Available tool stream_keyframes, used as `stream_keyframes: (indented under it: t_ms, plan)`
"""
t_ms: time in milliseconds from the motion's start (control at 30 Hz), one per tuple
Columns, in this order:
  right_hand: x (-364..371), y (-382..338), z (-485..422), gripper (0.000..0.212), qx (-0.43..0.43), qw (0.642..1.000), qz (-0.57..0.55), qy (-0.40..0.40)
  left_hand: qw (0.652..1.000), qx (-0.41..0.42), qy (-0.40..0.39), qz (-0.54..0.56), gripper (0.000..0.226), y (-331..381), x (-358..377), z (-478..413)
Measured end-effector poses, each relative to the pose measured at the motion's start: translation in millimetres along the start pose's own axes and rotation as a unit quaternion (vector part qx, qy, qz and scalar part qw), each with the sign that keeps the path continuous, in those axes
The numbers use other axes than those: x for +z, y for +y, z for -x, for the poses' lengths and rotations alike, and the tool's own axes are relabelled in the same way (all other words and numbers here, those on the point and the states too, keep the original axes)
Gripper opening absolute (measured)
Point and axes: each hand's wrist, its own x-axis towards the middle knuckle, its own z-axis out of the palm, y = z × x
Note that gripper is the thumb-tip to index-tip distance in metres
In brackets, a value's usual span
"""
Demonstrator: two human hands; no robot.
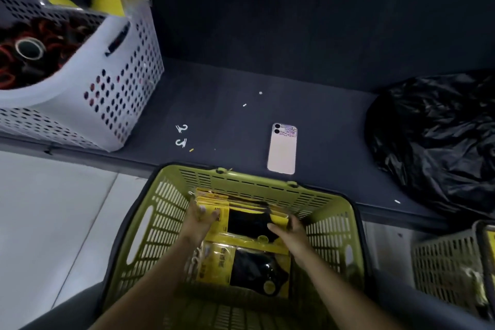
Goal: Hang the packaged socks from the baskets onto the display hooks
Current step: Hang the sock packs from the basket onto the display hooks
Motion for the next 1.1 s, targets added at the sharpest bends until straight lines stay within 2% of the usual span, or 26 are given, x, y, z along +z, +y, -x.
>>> stream_keyframes:
  t_ms: [67, 200, 267, 400, 467, 567, 667, 733, 800, 867, 933, 1000, 1033, 1100]
  plan:
    - [2, 0, -5, 0.074, -0.006, 1.0, 0.027, 0.011, 1.0, -0.005, -0.012, -0.002, 0.068, -1, 0, -11]
    - [1, 1, 1, 0.032, -0.046, 0.998, 0.032, -0.001, 1.0, -0.009, -0.007, 0.017, 0.046, -3, 0, -14]
    - [1, -2, 12, 0.026, -0.059, 0.998, 0.007, 0.002, 0.998, -0.026, -0.004, 0.05, 0.043, -4, -2, -7]
    - [5, -16, 41, 0.024, -0.07, 0.995, -0.064, -0.016, 0.996, -0.079, 0.01, 0.032, 0.076, -4, -3, 10]
    - [4, -26, 59, 0.031, -0.087, 0.991, -0.101, -0.021, 0.996, -0.079, 0.034, 0.023, 0.086, 2, -3, 25]
    - [-3, -44, 88, 0.037, -0.122, 0.98, -0.156, -0.006, 0.996, -0.022, 0.063, 0.051, 0.102, 21, -5, 47]
    - [-14, -71, 119, 0.037, -0.168, 0.965, -0.201, -0.001, 0.985, 0.068, 0.145, 0.064, 0.104, 56, -12, 75]
    - [-21, -93, 141, 0.03, -0.2, 0.952, -0.231, 0.001, 0.962, 0.126, 0.232, 0.062, 0.108, 83, -16, 99]
    - [-28, -118, 161, 0.015, -0.221, 0.937, -0.27, 0.004, 0.938, 0.153, 0.292, 0.108, 0.119, 111, -21, 125]
    - [-33, -146, 182, 0.008, -0.245, 0.92, -0.305, -0.001, 0.938, 0.127, 0.251, 0.202, 0.122, 141, -27, 149]
    - [-35, -171, 203, 0.015, -0.273, 0.906, -0.323, -0.015, 0.935, 0.081, 0.098, 0.332, 0.107, 172, -32, 170]
    - [-32, -192, 221, 0.031, -0.3, 0.892, -0.335, -0.037, 0.895, 0.091, -0.062, 0.432, 0.078, 200, -35, 186]
    - [-30, -200, 228, 0.034, -0.309, 0.887, -0.34, -0.05, 0.882, 0.123, -0.088, 0.446, 0.061, 210, -36, 192]
    - [-25, -213, 241, 0.035, -0.317, 0.882, -0.341, -0.076, 0.878, 0.19, -0.068, 0.435, 0.04, 227, -40, 201]
